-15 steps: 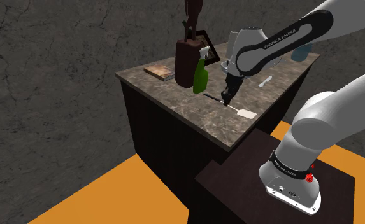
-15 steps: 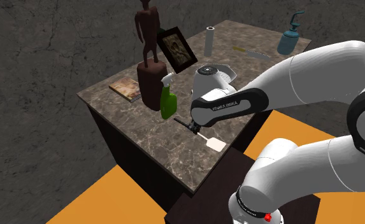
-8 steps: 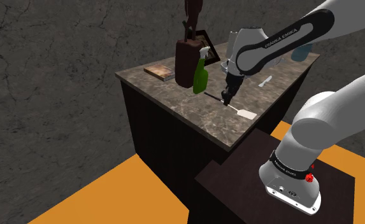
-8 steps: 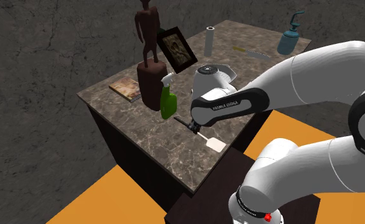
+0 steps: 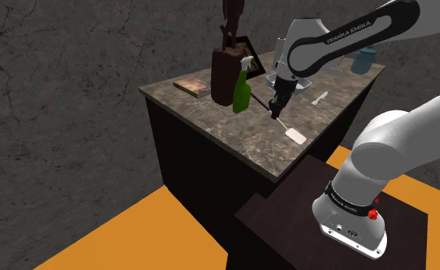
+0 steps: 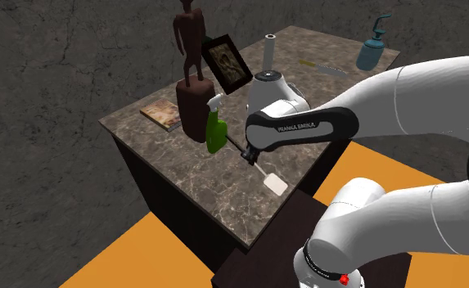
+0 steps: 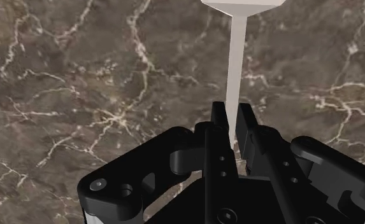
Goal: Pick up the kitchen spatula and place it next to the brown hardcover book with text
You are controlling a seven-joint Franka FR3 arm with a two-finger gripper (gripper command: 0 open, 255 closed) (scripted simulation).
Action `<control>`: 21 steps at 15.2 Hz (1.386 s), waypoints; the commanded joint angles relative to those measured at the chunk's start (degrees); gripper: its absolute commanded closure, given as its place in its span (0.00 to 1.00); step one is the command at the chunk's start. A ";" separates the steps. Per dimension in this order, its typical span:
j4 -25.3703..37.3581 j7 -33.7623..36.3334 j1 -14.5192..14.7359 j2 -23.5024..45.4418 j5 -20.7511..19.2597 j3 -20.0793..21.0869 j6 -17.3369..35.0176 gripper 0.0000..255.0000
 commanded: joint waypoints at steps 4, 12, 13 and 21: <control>2.41 0.11 0.06 -2.54 0.37 0.65 -4.97 1.00; 9.50 2.45 2.57 2.37 2.69 2.81 -7.22 1.00; 11.06 3.16 3.27 4.53 3.27 3.31 -6.64 1.00; 25.54 7.87 7.39 21.23 6.84 6.73 -4.59 1.00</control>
